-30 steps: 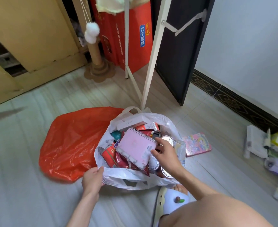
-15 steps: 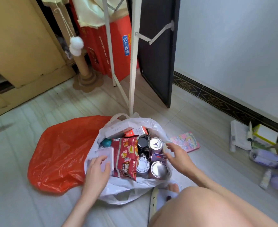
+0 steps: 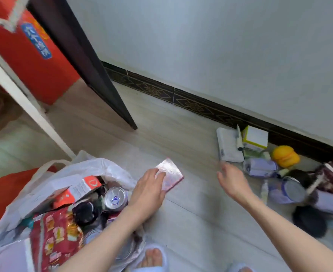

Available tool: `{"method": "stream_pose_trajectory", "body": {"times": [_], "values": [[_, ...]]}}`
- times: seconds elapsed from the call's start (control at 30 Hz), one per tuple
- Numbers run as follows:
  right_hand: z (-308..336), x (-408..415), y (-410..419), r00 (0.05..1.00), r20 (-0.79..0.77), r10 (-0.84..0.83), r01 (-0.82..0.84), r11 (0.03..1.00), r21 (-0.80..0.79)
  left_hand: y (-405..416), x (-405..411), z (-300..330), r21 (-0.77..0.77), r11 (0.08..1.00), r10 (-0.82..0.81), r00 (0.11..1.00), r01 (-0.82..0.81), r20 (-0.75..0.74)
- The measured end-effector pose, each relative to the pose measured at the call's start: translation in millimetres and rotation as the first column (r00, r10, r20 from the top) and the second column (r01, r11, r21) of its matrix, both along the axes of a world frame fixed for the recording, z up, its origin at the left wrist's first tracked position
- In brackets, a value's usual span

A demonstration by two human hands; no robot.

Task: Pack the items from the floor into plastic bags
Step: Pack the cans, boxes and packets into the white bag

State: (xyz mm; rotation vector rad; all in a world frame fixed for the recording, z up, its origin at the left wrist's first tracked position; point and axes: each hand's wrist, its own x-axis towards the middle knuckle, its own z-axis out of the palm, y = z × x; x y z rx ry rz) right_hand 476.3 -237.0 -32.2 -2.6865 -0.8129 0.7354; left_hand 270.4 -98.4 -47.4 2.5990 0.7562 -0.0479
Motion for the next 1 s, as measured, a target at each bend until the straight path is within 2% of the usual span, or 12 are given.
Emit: {"method": "stream_pose_trajectory", "body": {"times": [0.17,0.27,0.47,0.63,0.77,0.83,0.93,1.0], "values": [[-42,59,-10,0.988,0.095,-0.122,0.120,0.992,0.025,14,55,-59,0.050,0.998,-0.025,0.957,0.041,-0.290],[-60,84,9,0.960,0.142,-0.241,0.238,0.970,0.036,23,71,-84,0.036,0.999,0.035,0.913,-0.022,-0.407],[-80,120,36,0.869,0.258,-0.421,0.388,0.906,0.171,19,65,-109,0.010,0.999,0.047,0.971,-0.046,-0.233],[-86,137,43,0.859,0.201,-0.471,0.448,0.881,0.150,18,64,-116,0.102,0.992,0.090,0.990,-0.078,-0.109],[-91,135,41,0.853,0.191,-0.485,0.453,0.871,0.189,17,65,-118,0.081,0.991,0.114,0.988,-0.105,-0.104],[-89,132,39,0.816,0.118,-0.566,0.522,0.809,0.271,17,65,-117,0.060,0.992,0.117,0.989,-0.112,-0.091],[-71,115,35,0.725,-0.106,-0.681,0.659,0.641,0.394,19,64,-108,0.013,0.991,0.137,0.985,-0.136,-0.100],[-57,94,32,0.733,-0.195,-0.652,0.666,0.627,0.404,17,63,-92,-0.042,0.987,0.153,0.984,-0.157,-0.095]]}}
